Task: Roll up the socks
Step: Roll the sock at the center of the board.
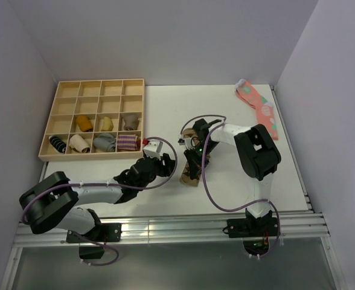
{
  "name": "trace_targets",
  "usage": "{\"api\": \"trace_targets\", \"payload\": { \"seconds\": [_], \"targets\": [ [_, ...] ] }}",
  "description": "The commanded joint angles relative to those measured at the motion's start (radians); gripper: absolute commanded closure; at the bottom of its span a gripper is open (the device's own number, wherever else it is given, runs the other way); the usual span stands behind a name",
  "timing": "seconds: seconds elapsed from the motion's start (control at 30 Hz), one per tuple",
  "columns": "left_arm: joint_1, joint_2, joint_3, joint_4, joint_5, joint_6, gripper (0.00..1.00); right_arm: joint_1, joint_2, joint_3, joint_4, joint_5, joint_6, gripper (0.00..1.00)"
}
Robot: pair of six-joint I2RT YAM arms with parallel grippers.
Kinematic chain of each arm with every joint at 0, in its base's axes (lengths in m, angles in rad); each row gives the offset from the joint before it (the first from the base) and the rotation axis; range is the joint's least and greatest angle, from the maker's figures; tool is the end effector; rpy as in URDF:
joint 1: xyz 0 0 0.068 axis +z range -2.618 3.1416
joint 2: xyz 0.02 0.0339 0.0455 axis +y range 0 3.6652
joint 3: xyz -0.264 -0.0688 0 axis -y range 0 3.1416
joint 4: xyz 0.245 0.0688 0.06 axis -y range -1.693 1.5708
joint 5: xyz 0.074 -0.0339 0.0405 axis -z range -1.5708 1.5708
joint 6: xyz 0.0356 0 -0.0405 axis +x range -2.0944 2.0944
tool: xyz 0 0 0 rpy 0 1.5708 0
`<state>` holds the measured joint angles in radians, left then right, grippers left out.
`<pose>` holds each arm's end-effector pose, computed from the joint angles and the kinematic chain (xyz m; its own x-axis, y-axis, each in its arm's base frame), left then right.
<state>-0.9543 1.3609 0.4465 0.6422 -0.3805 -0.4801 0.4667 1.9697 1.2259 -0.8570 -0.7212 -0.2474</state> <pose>0.1641 -0.2087 0.1855 -0.3922 -0.1882 -0.9004 0.4167 0.8363 -0.3563 0.2935 0.1742 0.1343 -0.7871 -0.6025 -0.1325 -0.5291 0.5488 0.6472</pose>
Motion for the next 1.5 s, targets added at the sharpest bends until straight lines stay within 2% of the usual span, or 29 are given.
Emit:
{"api": "trace_targets", "payload": {
  "seconds": [0.0,0.2,0.53,0.77,0.9,1.3,1.47],
  "targets": [
    [-0.015,0.047,0.012,0.143,0.106,0.060,0.36,-0.003,0.000,-0.003,0.006,0.026,0.007,0.94],
    [-0.024,0.130,0.038,0.142,0.242,0.087,0.36,-0.005,0.006,-0.003,0.007,0.035,0.000,0.94],
    [-0.050,0.170,-0.009,0.183,0.301,0.067,0.36,-0.005,-0.012,-0.003,0.022,0.055,0.002,0.95],
    [-0.064,0.196,-0.028,0.195,0.292,0.063,0.37,-0.005,-0.015,-0.005,0.027,0.059,0.002,0.95],
    [-0.064,0.188,-0.046,0.205,0.285,0.054,0.41,-0.005,-0.019,-0.006,0.030,0.065,0.002,0.95],
    [-0.067,0.265,0.029,0.148,0.258,0.084,0.48,-0.003,-0.034,-0.008,0.030,0.072,-0.003,0.96],
    [-0.067,0.285,0.046,0.165,0.244,0.078,0.48,-0.003,-0.038,-0.014,0.030,0.078,-0.007,0.96]
  ]
}}
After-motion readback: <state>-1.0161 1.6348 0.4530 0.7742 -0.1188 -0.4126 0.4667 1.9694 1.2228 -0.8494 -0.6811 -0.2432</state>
